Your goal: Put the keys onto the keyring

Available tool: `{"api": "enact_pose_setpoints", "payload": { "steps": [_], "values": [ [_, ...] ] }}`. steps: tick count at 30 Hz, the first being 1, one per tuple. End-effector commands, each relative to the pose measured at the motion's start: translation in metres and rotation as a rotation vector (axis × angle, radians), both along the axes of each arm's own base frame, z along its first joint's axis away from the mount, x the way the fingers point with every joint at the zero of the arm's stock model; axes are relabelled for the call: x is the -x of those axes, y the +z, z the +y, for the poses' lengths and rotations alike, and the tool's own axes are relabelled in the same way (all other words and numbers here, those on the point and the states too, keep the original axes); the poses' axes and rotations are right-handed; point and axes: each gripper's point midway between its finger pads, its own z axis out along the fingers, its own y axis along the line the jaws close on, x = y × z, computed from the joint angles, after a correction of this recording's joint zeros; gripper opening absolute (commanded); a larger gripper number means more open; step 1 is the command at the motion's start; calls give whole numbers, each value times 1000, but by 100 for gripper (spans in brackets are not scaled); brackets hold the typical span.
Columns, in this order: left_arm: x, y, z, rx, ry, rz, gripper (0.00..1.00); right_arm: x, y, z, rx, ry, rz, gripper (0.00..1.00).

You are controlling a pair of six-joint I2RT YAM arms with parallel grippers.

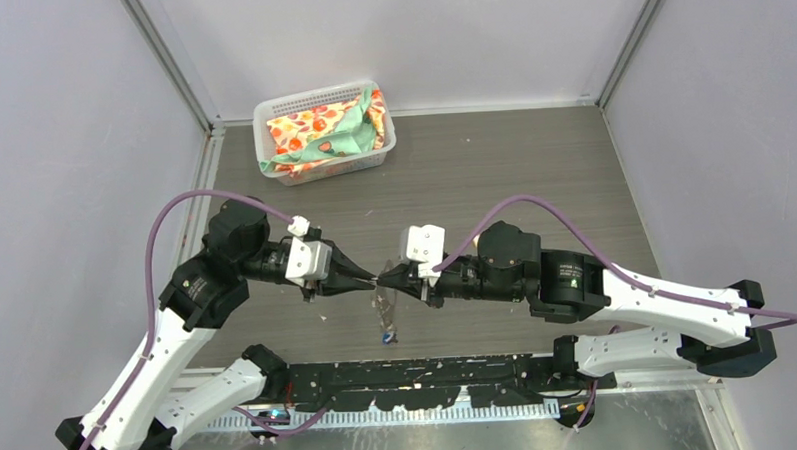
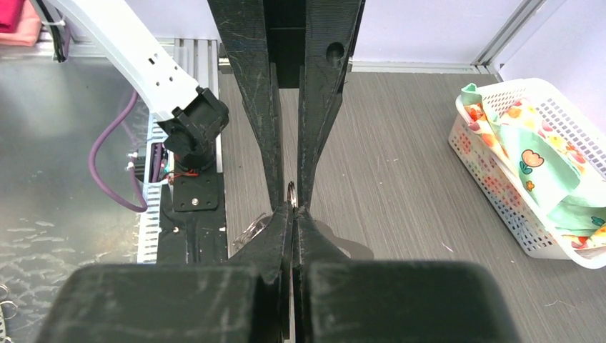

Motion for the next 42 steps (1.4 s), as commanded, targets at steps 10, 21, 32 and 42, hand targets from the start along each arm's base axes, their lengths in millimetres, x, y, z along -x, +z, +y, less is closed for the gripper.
{"api": "enact_pose_setpoints", "payload": {
  "steps": [10, 21, 32, 42],
  "values": [
    [1, 7, 2, 13, 10, -34, 20, 0, 37, 10, -137, 20, -17, 1],
    [-5, 11, 1, 37, 41, -61, 1, -1, 31, 7, -121, -1, 14, 19],
    [16, 1, 8, 71, -91, -252, 0, -65, 34, -74, -188, -449, 202, 66],
    [33, 16, 15, 164, -191, -513, 0, -158, -99, -142, -67, -956, 576, 72]
  ]
}}
